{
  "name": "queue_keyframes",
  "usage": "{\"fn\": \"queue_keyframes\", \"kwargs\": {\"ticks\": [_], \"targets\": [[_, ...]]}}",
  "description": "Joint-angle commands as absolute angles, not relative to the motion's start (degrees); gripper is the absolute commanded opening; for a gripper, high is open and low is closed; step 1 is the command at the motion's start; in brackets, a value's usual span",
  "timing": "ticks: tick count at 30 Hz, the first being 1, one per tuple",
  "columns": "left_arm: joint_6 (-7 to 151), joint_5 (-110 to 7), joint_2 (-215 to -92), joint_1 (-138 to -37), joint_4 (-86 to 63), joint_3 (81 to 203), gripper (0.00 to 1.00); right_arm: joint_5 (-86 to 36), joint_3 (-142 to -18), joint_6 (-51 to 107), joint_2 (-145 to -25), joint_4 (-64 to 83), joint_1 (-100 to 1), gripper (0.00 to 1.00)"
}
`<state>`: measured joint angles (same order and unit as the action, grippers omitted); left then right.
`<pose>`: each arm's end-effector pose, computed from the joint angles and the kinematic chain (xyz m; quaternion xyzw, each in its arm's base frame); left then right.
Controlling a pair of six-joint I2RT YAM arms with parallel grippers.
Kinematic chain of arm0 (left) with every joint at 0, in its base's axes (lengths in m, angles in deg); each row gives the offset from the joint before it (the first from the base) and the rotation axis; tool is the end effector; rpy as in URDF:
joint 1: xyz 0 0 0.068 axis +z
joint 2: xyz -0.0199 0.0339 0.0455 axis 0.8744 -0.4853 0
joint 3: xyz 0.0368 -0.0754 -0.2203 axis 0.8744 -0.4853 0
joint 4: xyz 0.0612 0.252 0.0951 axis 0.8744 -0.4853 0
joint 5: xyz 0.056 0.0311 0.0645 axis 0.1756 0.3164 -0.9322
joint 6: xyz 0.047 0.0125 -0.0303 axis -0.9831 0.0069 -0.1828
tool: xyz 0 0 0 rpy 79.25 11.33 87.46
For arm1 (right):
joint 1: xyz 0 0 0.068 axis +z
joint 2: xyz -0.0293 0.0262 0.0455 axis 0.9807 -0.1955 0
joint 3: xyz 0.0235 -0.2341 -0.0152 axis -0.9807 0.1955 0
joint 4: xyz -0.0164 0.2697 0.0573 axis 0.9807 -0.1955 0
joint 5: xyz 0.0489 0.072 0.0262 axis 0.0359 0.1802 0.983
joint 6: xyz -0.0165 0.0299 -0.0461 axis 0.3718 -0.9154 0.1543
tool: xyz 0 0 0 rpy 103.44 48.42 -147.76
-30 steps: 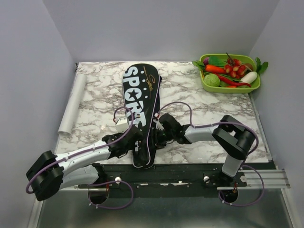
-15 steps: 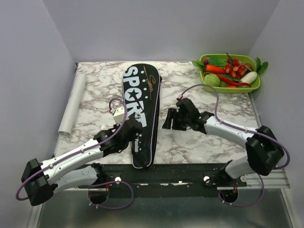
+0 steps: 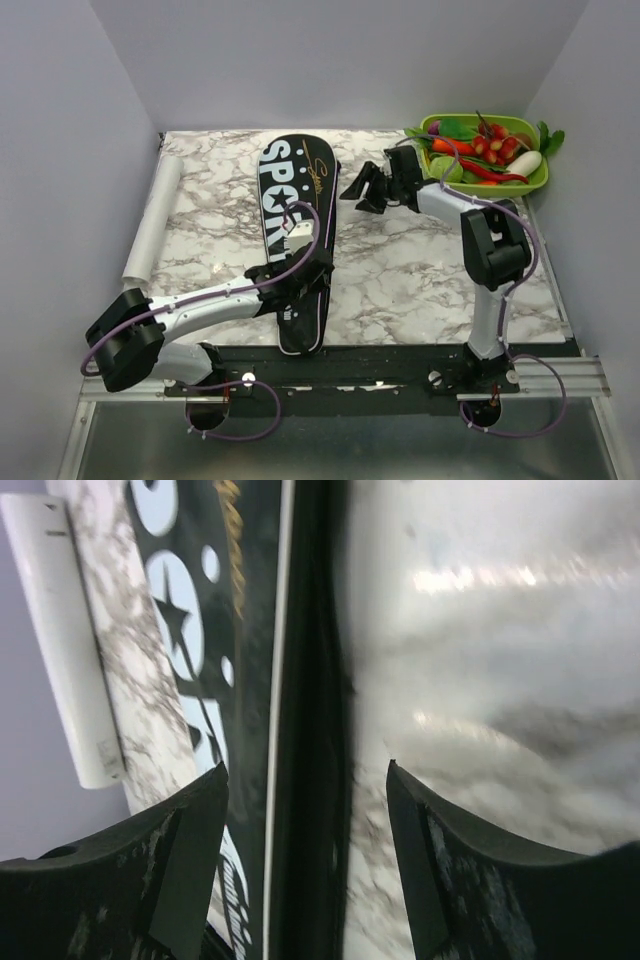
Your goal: Pack up the badminton gear
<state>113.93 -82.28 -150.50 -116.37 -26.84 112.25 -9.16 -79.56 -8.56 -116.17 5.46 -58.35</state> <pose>0.1769 -0.2290 0.1715 -0.0657 0.9031 -0.2091 0.3693 0.3997 0.1658 0.1383 0.0969 0.8918 0.3712 0.2399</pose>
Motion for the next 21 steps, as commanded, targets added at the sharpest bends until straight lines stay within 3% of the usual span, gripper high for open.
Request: {"fn": "queue_keyframes", "kwargs": {"ticks": [1, 8, 21], "targets": [[113.6, -77.5, -153.8, -117.2, -18.0, 110.7, 0.00, -2.8, -92.5, -11.9, -125.4, 7.2, -58.2, 0.73], [114.6, -76.4, -154.9, -117.5, -14.3, 107.3, 0.00, -2.3, -107.8, -13.4, -138.0, 1.0, -58.2, 0.73], [114.5, -70.5, -164.2, -117.6, -7.8, 108.6, 0.00, -4.0, -112.1, -12.5, -143.6, -4.3, -58.2, 0.72]]}}
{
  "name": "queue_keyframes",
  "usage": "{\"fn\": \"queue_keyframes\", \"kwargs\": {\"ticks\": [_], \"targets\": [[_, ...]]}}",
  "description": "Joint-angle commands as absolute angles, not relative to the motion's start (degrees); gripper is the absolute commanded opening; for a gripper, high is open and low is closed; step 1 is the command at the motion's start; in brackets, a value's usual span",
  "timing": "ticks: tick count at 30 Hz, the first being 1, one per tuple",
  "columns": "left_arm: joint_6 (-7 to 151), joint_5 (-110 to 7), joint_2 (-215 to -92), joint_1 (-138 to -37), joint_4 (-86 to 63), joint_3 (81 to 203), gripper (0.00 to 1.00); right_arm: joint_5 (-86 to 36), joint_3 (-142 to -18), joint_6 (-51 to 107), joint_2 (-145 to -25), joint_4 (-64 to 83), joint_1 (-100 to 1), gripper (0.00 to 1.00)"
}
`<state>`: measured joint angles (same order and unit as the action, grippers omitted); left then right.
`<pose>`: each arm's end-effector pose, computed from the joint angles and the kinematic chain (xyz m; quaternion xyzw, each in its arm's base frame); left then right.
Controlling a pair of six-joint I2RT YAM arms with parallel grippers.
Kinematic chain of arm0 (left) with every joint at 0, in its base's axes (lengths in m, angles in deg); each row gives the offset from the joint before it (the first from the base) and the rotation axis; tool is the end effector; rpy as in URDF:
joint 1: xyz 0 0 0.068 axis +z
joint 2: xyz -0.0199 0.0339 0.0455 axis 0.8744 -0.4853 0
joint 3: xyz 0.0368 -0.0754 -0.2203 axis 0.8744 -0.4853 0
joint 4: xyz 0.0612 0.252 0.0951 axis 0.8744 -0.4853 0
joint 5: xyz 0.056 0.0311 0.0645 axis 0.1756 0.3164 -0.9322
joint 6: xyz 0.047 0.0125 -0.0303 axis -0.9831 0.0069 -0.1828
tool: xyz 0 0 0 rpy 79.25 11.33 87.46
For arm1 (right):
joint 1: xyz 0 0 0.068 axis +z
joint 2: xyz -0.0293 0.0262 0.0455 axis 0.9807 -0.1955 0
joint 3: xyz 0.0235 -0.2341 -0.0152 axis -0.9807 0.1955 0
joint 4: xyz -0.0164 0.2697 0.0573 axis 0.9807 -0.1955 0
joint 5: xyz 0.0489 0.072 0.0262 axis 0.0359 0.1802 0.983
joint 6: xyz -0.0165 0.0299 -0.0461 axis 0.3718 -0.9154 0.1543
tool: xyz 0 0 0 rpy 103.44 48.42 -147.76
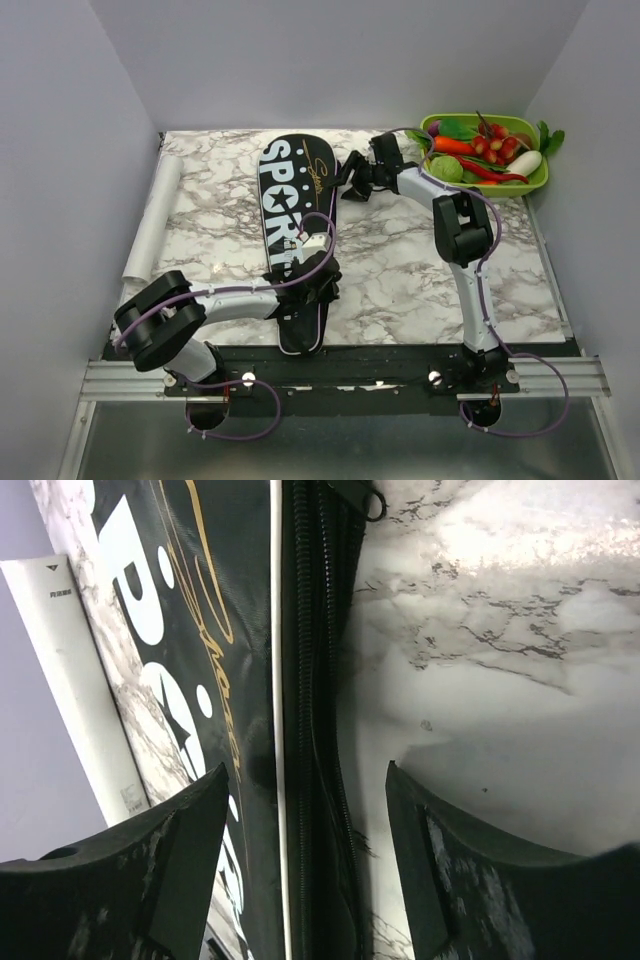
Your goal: Pack up the badminton gear
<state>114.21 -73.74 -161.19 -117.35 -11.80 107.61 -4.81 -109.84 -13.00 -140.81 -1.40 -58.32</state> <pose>0.1747 -0.2450 0.1138 -0.0308 0.9149 -0.2535 0.3128 0.4794 0.1987 0.1072 0.1179 0.8869 0.4018 0.1950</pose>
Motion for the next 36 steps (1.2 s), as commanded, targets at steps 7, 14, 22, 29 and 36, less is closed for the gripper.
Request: {"fn": "queue_keyframes", "kwargs": {"ticks": [7, 14, 22, 29, 36], "targets": [[115.6, -68.5, -168.2, -117.5, -6.1, 108.4, 0.00, -0.3, -116.3, -14.8, -147.3, -3.8, -56.8, 0.66], [117.3, -71.1, -168.0, -117.4, -8.3, 105.8, 0.00, -0.6, -115.0, -19.1, -147.6, -1.5, -56.7, 0.14], [118.9, -75.1, -165.9, -116.9, -16.2, 105.1, 0.00, -11.8, -92.8, -22.5, -130.8, 6.4, -57.6, 0.00], [120.2, -79.6, -162.2, -116.6, -21.0, 103.6, 0.00, -25.3, -68.2, -27.9, -112.9, 8.6, -57.8, 0.01], [119.8, -84.1, -158.6, -116.6, -26.9, 104.9, 0.00, -31.1, -51.5, -33.0, -101.0, 8.4, -57.9, 0.01]]}}
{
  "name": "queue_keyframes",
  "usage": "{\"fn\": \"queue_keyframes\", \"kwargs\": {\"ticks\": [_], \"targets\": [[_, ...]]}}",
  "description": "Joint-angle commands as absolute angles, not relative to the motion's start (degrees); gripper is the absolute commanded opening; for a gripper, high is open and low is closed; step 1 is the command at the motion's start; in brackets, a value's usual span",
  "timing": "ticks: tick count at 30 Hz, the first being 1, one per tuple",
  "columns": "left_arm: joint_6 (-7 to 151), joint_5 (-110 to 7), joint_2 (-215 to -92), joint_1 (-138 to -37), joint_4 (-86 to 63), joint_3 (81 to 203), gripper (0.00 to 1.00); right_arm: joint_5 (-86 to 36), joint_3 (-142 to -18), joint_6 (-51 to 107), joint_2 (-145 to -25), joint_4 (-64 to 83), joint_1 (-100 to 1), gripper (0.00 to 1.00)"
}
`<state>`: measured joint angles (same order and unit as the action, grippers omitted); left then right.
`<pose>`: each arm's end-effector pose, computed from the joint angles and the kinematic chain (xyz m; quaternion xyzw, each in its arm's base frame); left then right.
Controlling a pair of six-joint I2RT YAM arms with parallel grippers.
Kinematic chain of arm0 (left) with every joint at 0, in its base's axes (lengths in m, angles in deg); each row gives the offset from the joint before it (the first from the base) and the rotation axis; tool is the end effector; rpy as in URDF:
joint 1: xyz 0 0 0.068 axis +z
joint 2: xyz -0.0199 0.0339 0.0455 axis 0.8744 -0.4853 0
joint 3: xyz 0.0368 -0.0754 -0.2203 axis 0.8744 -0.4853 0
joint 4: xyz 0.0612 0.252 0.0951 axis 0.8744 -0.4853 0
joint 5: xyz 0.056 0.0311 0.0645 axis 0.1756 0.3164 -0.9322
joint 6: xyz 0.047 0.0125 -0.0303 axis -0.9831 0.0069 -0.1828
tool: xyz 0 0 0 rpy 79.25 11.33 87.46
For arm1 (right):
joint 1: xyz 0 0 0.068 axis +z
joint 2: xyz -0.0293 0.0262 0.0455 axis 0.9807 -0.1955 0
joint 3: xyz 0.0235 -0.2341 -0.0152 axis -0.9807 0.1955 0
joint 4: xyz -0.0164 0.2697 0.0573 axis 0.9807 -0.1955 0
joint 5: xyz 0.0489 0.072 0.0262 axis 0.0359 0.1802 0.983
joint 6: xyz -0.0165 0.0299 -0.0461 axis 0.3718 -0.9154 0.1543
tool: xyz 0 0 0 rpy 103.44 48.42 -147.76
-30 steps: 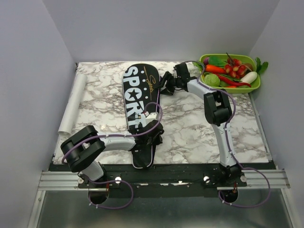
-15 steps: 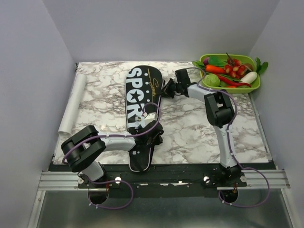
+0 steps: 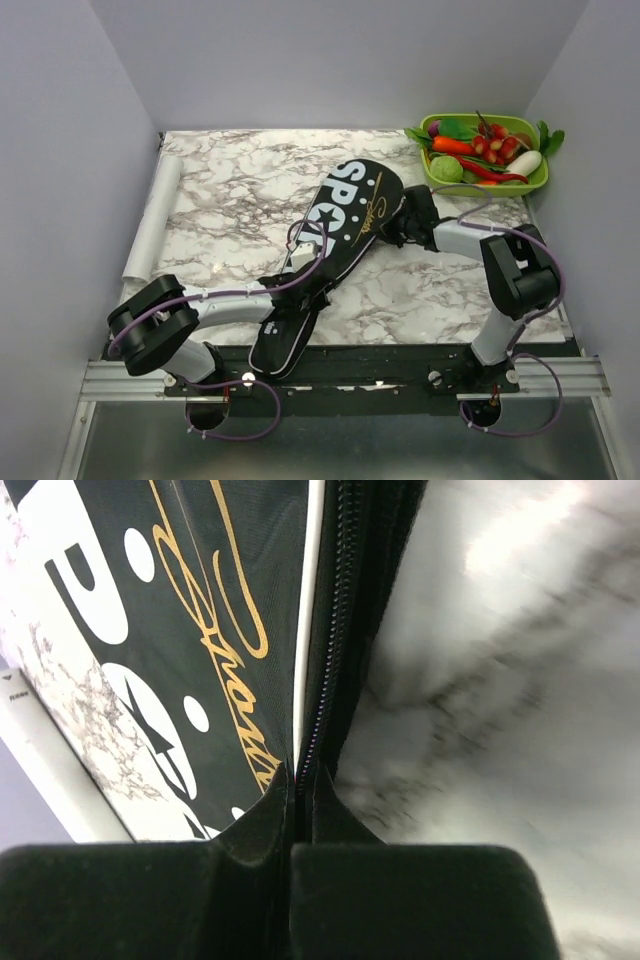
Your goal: Pack up the badminton gear
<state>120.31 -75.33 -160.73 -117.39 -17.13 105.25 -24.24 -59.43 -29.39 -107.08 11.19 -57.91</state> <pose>0.1658 -0.2300 0.0968 -0.0772 0.9329 -0.2113 0.2813 0.3415 0.1363 0.0950 0.3186 0.8719 0.2990 0.2210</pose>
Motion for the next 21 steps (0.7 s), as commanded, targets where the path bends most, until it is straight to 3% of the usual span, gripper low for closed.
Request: {"fn": "queue_keyframes", "kwargs": {"ticks": [1, 13, 21], "targets": [[119.4, -84.7, -158.5, -116.5, -27.3, 105.5, 0.00, -31.7, -47.8, -34.5, -99.8, 8.3, -58.0, 0.00], [114.1, -86.0, -161.4, -114.8, -27.2, 110.4, 0.00, -39.3, -33.3, -38.0, -85.0, 6.4, -59.4, 0.01], [114.4, -86.2, -159.8, -114.3, -26.5, 110.4, 0.00, -28.4, -45.9, -30.3, -98.8, 8.5, -59.4, 0.01]]}}
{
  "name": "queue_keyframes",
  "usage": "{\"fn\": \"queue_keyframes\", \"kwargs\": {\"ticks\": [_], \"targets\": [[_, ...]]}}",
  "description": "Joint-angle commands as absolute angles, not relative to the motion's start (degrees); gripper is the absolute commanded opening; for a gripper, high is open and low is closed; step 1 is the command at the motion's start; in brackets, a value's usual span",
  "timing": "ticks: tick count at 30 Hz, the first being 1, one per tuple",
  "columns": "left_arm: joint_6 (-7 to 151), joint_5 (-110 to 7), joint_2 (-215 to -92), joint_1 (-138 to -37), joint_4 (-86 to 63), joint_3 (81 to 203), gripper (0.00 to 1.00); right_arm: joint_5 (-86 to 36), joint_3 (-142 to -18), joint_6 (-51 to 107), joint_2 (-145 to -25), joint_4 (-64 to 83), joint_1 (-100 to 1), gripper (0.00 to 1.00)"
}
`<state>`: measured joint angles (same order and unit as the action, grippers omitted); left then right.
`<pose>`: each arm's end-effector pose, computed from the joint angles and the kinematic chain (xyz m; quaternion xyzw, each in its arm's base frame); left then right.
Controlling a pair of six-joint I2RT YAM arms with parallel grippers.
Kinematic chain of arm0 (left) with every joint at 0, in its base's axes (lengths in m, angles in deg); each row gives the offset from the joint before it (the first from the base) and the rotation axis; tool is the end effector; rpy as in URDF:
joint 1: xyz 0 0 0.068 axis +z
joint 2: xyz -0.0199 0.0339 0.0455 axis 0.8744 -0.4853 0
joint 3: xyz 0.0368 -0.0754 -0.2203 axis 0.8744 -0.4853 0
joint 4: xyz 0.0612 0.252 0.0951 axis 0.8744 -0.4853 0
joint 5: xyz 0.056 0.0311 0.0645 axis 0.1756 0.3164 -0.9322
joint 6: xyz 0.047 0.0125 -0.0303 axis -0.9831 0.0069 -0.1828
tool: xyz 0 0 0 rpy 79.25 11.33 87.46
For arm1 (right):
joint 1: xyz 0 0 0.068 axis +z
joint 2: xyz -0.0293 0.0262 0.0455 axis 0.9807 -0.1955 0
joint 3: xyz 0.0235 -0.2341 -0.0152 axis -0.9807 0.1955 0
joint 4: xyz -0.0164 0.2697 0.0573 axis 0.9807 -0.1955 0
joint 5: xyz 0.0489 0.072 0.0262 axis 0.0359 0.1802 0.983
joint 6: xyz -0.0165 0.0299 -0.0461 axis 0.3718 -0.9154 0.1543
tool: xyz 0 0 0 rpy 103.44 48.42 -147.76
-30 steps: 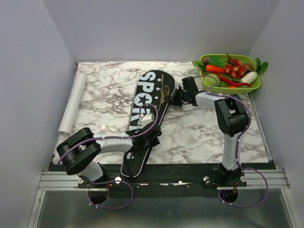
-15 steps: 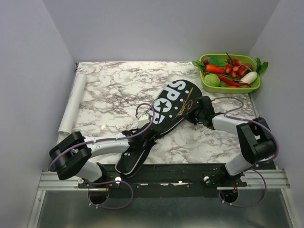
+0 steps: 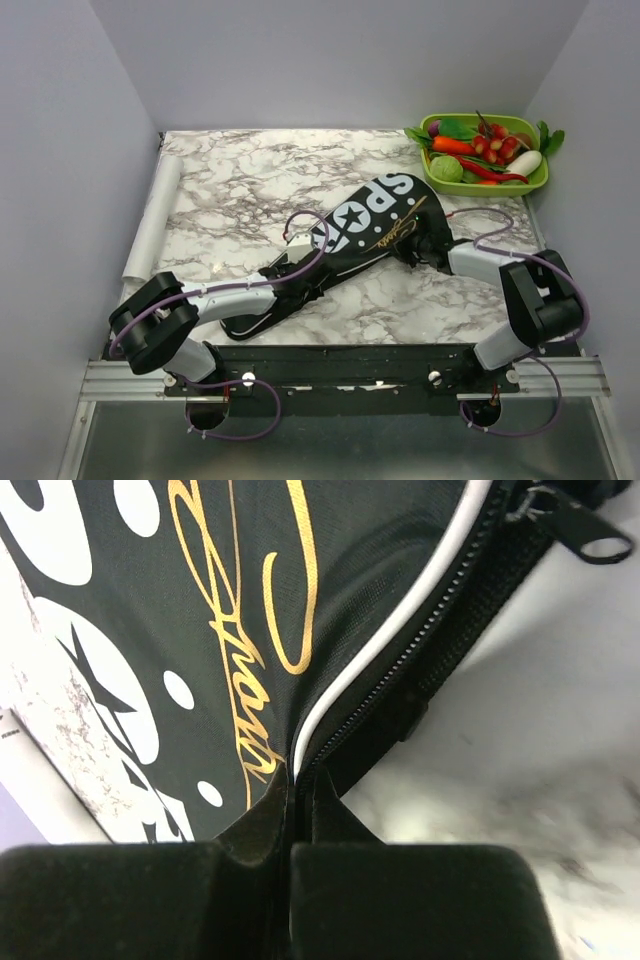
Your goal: Pack up the badminton gear
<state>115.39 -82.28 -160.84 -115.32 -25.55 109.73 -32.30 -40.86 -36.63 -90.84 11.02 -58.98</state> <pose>0.1801 -0.2244 0.1106 -0.0672 0.9357 -0.1305 0.3208 0.2769 0.0998 0.0882 0.4087 0.8446 0.2509 0.2379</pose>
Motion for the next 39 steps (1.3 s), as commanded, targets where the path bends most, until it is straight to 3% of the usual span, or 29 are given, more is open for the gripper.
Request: {"fn": "queue_keyframes", "kwargs": {"ticks": [1, 10, 24, 27, 29, 33, 39], "targets": [[114.3, -86.0, -159.5, -114.3, -26.5, 110.6, 0.00, -28.4, -49.2, -28.6, -99.9, 8.1, -59.4, 0.00], [112.0, -87.5, -159.4, -112.7, -28.1, 110.9, 0.00, -27.6, -58.6, -25.7, -104.7, 1.5, -59.3, 0.01], [106.0, -84.4, -159.2, -104.0, -25.7, 110.0, 0.00, -28.0, -42.5, -26.4, -96.9, 5.1, -59.3, 0.01], [104.5, -84.3, -160.5, -102.7, -25.8, 111.1, 0.00, -26.1, -41.6, -27.8, -97.5, 6.0, -59.3, 0.19], [103.6, -84.8, -161.0, -101.8, -26.0, 112.1, 0.00, -24.5, -41.3, -28.1, -97.0, 6.4, -59.2, 0.22], [102.1, -84.1, -161.1, -98.7, -26.1, 112.9, 0.00, -25.2, -43.6, -25.2, -93.3, 0.5, -59.2, 0.44], [100.9, -83.8, -156.6, -94.6, -25.8, 111.1, 0.00, -32.7, -45.4, -13.9, -81.8, -11.7, -59.3, 0.58]]}}
